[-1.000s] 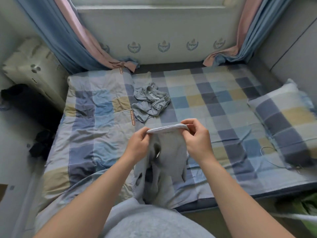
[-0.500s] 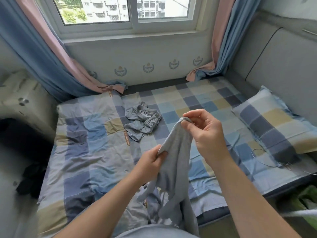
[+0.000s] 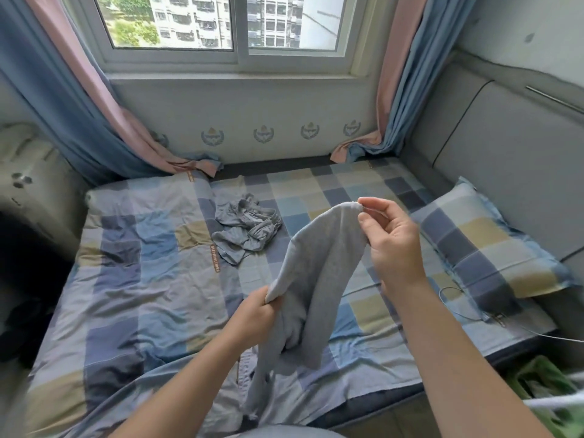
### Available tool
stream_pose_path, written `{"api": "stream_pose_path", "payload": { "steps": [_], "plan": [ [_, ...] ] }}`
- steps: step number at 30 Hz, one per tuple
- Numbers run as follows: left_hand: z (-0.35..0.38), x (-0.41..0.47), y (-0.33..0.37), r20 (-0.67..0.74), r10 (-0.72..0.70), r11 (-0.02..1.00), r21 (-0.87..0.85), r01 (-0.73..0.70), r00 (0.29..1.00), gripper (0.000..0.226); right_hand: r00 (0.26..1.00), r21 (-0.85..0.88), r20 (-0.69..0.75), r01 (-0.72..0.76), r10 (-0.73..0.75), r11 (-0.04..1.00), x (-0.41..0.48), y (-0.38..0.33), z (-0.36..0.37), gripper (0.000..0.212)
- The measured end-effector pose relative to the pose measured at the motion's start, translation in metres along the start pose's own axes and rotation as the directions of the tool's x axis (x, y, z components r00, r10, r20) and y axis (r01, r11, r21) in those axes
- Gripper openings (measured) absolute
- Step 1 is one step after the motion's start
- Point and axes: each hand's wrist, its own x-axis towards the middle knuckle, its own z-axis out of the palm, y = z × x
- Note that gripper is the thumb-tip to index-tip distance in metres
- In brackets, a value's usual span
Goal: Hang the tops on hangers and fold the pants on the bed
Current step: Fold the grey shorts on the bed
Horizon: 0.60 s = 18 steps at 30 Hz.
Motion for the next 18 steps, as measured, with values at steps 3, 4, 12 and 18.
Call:
{"api": "stream_pose_path", "payload": {
  "steps": [3, 4, 12, 18],
  "plan": [
    [0.008, -0.007, 0.031, -0.103, 0.014, 0.984, -0.176, -0.032, 0.995, 0.033, 0.974, -0.125, 0.184, -0.107, 0.129, 0.986, -0.004, 0.022, -0.018, 0.038],
    [0.01, -0.009, 0.04, -0.143, 0.017, 0.964, -0.26, -0.054, 0.99, 0.031, 0.961, -0.179, 0.23, -0.116, 0.156, 0.977, -0.007, 0.028, -0.024, 0.045],
    [0.023, -0.027, 0.093, -0.208, -0.23, 0.707, -0.707, 0.016, 0.951, 0.018, 0.833, -0.679, 0.312, -0.141, 0.456, 0.721, -0.042, 0.059, -0.063, 0.069],
    [0.057, -0.04, 0.115, -0.176, -0.256, 0.659, -0.751, 0.038, 0.951, 0.02, 0.744, -0.589, 0.505, -0.074, 0.438, 0.805, -0.075, 0.06, -0.07, 0.053]
  ]
}}
